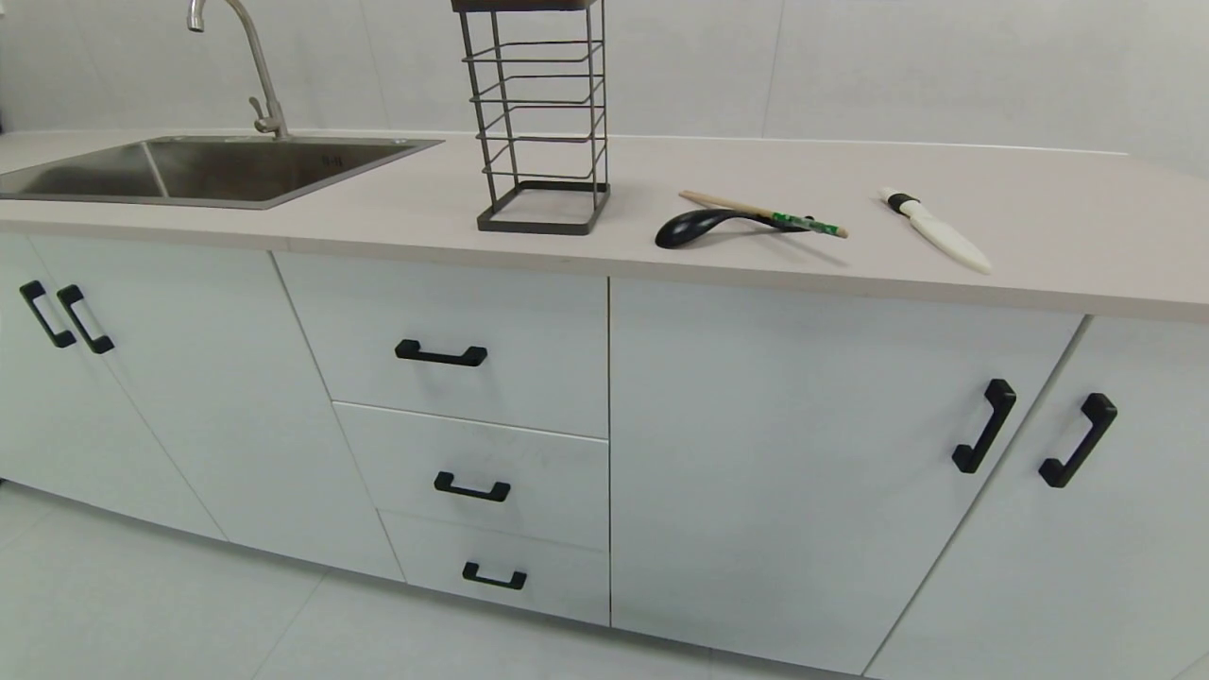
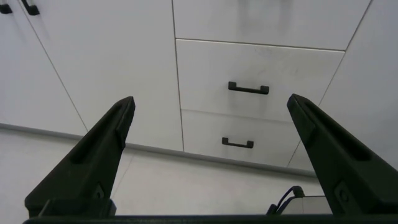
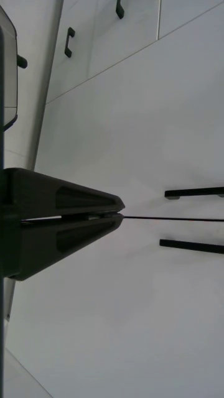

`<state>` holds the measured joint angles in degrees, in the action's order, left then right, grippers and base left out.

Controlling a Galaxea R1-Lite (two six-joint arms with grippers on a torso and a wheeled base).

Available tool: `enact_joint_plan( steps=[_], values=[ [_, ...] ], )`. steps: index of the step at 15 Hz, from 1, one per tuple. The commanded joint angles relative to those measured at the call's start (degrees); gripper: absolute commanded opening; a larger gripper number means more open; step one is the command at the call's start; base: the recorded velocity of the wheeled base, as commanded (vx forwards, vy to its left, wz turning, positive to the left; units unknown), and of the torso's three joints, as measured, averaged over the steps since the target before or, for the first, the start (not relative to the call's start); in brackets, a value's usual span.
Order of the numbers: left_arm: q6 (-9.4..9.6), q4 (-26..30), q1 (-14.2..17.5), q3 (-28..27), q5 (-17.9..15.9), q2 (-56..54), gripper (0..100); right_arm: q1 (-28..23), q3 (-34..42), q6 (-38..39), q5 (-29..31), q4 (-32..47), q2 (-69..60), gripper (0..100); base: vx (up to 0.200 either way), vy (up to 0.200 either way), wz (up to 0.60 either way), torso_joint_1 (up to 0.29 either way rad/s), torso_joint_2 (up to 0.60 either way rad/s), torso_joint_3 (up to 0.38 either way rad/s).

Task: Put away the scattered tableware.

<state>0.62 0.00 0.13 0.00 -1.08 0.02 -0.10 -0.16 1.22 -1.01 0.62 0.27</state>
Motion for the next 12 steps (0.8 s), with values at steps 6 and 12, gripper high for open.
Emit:
enact_joint_plan(
  steps=[6, 12],
  values=[
    [0.17, 0.0, 0.04, 0.0, -1.02, 0.06, 100, 0.01, -0.02, 0.01, -0.04, -0.01, 0.08, 0, 0.0, 0.0, 0.0, 0.0, 0.0, 0.0],
    [-0.09, -8.35, 0.31, -12.66, -4.01, 0.94, 100, 0.01, 0.07, 0.01, -0.04, -0.01, 0.08, 0, 0.0, 0.0, 0.0, 0.0, 0.0, 0.0]
  ],
)
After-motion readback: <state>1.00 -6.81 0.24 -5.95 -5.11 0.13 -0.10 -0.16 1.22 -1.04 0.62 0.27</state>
